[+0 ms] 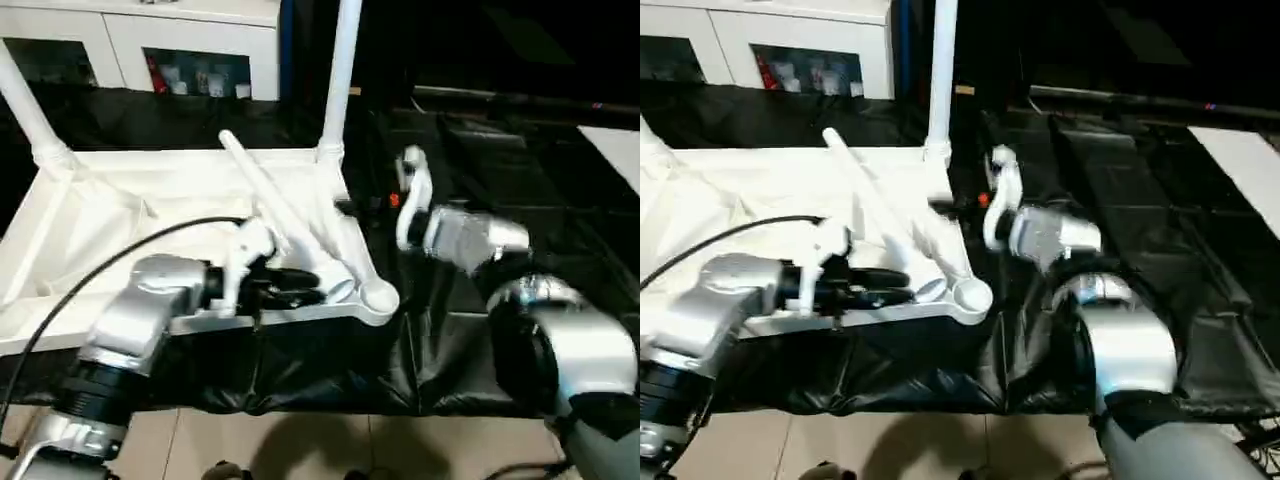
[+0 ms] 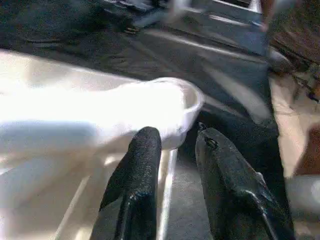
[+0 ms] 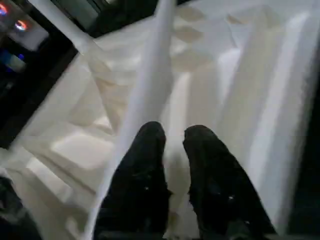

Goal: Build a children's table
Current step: Insert table leg to table base

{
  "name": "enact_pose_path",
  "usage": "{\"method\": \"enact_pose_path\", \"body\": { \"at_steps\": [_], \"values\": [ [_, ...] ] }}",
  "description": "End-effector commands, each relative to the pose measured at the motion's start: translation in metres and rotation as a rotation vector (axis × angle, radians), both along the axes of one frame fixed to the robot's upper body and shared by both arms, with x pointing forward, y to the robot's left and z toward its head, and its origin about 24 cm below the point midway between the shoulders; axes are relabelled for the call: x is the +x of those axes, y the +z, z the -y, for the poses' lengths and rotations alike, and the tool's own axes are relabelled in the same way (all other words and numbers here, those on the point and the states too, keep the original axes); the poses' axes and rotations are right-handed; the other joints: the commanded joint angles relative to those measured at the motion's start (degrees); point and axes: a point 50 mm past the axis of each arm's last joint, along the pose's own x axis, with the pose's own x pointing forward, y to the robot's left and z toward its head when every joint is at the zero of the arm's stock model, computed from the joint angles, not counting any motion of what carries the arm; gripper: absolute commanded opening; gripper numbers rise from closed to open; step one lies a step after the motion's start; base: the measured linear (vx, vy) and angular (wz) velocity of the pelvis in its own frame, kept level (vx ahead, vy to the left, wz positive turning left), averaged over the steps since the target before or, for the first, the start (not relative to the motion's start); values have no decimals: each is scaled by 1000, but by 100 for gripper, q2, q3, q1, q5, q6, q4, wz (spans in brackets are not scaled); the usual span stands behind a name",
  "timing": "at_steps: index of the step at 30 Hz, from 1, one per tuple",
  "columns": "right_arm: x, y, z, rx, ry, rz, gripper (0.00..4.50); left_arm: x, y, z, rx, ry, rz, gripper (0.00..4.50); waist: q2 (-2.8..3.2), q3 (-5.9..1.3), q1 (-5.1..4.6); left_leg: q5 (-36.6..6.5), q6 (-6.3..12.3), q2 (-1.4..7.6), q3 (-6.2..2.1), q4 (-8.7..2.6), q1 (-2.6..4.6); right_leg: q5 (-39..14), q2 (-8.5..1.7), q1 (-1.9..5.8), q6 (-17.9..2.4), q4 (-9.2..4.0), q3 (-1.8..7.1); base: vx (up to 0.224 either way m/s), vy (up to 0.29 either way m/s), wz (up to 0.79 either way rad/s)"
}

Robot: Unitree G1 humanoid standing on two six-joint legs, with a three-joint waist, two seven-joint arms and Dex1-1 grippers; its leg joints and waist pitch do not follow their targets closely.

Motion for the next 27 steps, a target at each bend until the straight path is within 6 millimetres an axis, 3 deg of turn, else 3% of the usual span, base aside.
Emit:
{"method": "enact_pose_path", "body": {
  "at_steps": [1, 2, 4, 6, 8, 11, 14, 16, 18, 21, 22, 23, 25, 27],
  "values": [
    [8, 23, -3, 22, 5, 125, 105, 8, 7, -5, 2, 69, 12, 138, 140, -459, 4, -1347, -192, 171, -73, -369, 78, -1247, -314, 328, -1305, -395, 319, 0, 0, 0],
    [9, 26, -4, 32, 10, 140, 100, 9, 7, -6, 0, 81, 7, 155, 107, -451, -5, -1365, -171, 177, -83, -381, 77, -1327, -322, 333, -1265, -405, 318, 0, 0, 0],
    [10, 29, -6, 23, 11, 147, 151, 14, 8, -13, 6, 153, -13, 172, 124, -445, -4, -1374, -150, 174, -82, -377, 98, -1436, -320, 311, -1235, -420, 324, 0, 0, 0],
    [10, 33, -10, 24, 33, 156, 158, 17, 11, -18, -4, 210, -24, 177, 95, -449, -12, -1302, -126, 173, -87, -380, 93, -1368, -319, 316, -1242, -412, 326, 0, 0, 0],
    [10, 36, -16, 17, 64, 169, 165, 21, 14, -22, -27, 275, -41, 216, 90, -455, -19, -1233, -107, 172, -82, -373, 84, -1244, -320, 321, -1282, -391, 329, 0, 0, 0],
    [9, 34, -25, -64, 107, 190, 198, 25, 12, -25, -19, 355, -62, 217, 83, -449, -29, -1190, -79, 163, -91, -374, 78, -1258, -331, 321, -1284, -408, 330, 0, 0, 0],
    [8, 28, -35, -177, 140, 203, 211, 24, 9, -25, 14, 356, -65, 257, 87, -445, -27, -1192, -107, 171, -93, -379, 87, -1325, -340, 302, -1256, -415, 329, 0, 0, 0],
    [7, 24, -44, -270, 153, 216, 243, 23, 7, -24, 24, 350, -65, 278, 79, -449, -26, -1167, -132, 177, -97, -383, 91, -1298, -354, 305, -1261, -404, 335, 0, 0, 0],
    [6, 19, -50, -352, 163, 215, 246, 22, 6, -23, 52, 346, -50, 292, 44, -437, -40, -1207, -158, 179, -98, -390, 87, -1347, -353, 296, -1234, -407, 340, 0, 0, 0],
    [3, 8, -52, -526, 203, 225, 248, 19, 4, -25, 103, 347, -44, 313, 73, -428, -41, -1257, -220, 183, -104, -404, 97, -1388, -349, 285, -1177, -406, 342, 0, 0, 0],
    [2, 6, -53, -551, 214, 218, 248, 18, 3, -26, 117, 343, -42, 336, -19, -429, -55, -1278, -195, 182, -95, -403, 85, -1427, -353, 294, -1147, -418, 344, 0, 0, 0],
    [-1, 2, -56, -556, 252, 187, 248, 16, 2, -28, 134, 334, -44, 336, 26, -426, -35, -1319, -191, 193, -119, -412, 98, -1550, -375, 298, -1107, -407, 347, 0, 0, 0],
    [-3, 1, -57, -544, 270, 163, 248, 15, 3, -28, 133, 334, -49, 336, 50, -409, -46, -1432, -231, 197, -114, -421, 117, -1624, -360, 272, -1068, -432, 354, 0, 0, 0],
    [-4, -2, -56, -583, 279, 141, 248, 13, 3, -29, 133, 327, -53, 336, 14, -410, -47, -1490, -276, 197, -120, -428, 120, -1615, -353, 271, -1066, -418, 355, 0, 0, 0]
  ]
}}
